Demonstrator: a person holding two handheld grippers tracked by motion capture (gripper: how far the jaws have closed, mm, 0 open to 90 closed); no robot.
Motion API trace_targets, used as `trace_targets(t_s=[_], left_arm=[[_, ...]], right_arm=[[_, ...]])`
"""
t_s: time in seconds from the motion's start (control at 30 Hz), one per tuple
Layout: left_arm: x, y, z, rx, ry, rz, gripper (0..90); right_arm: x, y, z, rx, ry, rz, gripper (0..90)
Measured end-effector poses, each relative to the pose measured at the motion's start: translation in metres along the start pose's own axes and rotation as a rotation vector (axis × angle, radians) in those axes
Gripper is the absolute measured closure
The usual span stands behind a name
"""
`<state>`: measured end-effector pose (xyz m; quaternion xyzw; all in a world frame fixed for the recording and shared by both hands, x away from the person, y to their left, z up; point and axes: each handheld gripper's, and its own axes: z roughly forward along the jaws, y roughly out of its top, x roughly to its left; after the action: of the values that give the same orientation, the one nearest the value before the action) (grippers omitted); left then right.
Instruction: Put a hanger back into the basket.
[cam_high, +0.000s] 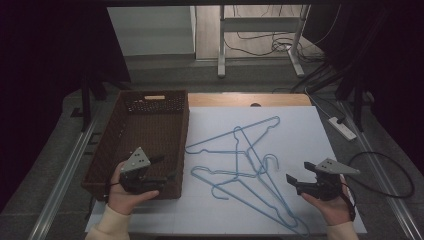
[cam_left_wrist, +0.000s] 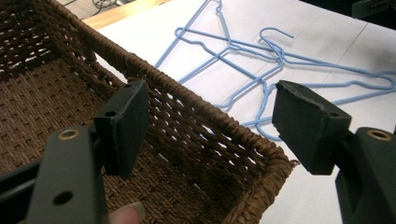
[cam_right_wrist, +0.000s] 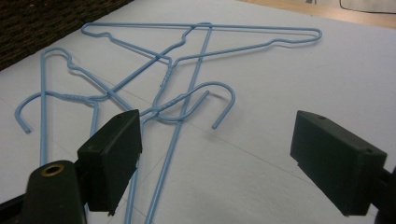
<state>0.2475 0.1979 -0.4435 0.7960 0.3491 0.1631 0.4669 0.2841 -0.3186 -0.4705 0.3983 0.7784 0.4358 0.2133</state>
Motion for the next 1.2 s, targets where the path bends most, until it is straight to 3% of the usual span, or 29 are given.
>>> trace_targets(t_s=[0.43, 0.6, 0.83, 1.0, 1.1, 1.2], left_arm=[[0.003, 0.000, -0.001, -0.008, -0.010, -0.017, 28.2], [0.004, -0.001, 0.000, -0.003, -0.010, -0.023, 28.2], [0.003, -0.002, 0.001, -0.001, -0.015, -0.028, 28.1], [-0.001, -0.001, 0.001, 0.000, -0.015, -0.016, 28.2], [-0.003, -0.001, 0.002, 0.001, -0.018, -0.013, 28.2], [-0.004, -0.002, 0.002, 0.005, -0.024, -0.012, 28.1]], right_arm=[[0.002, 0.000, 0.002, 0.012, -0.003, -0.004, 18.8], [0.007, 0.003, 0.003, 0.035, -0.014, -0.027, 20.4], [0.013, 0.008, 0.007, 0.060, 0.012, -0.035, 21.8], [0.020, 0.012, 0.016, 0.141, 0.066, -0.046, 22.5], [0.024, 0.015, 0.021, 0.179, 0.071, -0.060, 23.5], [0.031, 0.021, 0.031, 0.252, 0.077, -0.099, 26.7]])
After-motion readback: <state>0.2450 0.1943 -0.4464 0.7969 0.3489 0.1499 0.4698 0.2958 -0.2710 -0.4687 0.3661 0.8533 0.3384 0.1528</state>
